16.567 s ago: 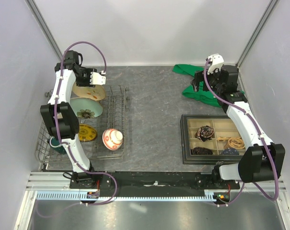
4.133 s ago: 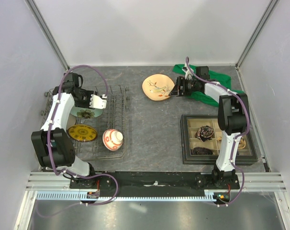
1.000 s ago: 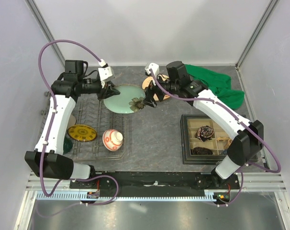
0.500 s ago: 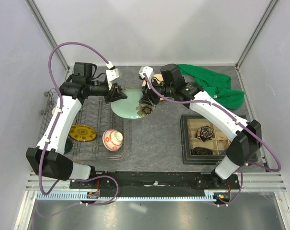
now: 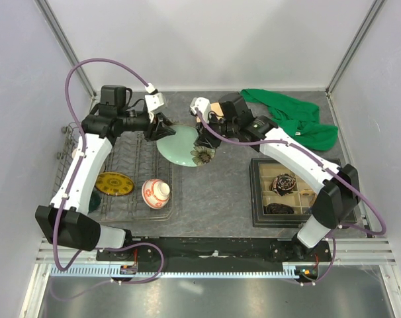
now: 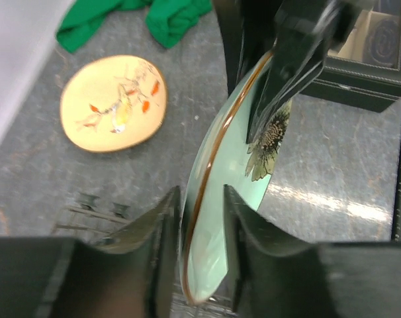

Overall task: Unload the mixed dishes from the dish rack
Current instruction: Place the plate at the center of the board.

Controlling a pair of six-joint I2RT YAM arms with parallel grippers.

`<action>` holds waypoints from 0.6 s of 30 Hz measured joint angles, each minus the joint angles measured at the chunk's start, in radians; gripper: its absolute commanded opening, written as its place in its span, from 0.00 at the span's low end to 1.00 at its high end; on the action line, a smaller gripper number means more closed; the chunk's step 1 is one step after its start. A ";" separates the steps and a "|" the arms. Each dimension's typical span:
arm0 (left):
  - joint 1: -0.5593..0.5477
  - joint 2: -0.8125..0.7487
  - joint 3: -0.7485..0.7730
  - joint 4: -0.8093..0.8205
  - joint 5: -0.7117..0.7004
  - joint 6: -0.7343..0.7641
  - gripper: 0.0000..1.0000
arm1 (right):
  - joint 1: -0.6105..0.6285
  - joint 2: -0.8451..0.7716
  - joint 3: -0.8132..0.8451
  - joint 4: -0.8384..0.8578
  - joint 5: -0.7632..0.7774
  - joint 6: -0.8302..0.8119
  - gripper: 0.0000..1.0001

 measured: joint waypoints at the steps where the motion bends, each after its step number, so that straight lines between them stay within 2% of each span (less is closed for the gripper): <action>1: 0.000 -0.007 0.000 0.012 -0.002 -0.005 0.47 | 0.000 0.002 -0.008 -0.006 0.018 0.001 0.00; 2: -0.001 -0.016 0.000 0.024 -0.003 -0.011 0.54 | -0.003 0.008 -0.014 -0.017 0.037 0.001 0.00; 8: 0.006 -0.094 0.000 0.096 -0.008 -0.039 0.62 | -0.042 0.046 -0.029 -0.055 0.087 0.016 0.00; 9: 0.009 -0.104 0.000 0.104 -0.009 -0.040 0.68 | -0.054 0.050 -0.029 -0.056 0.089 0.023 0.00; 10: 0.011 -0.114 0.000 0.112 -0.009 -0.042 0.70 | -0.068 0.053 -0.029 -0.056 0.090 0.029 0.00; 18: 0.022 -0.156 -0.060 0.146 -0.038 -0.047 0.73 | -0.279 0.177 0.063 -0.038 0.005 0.167 0.00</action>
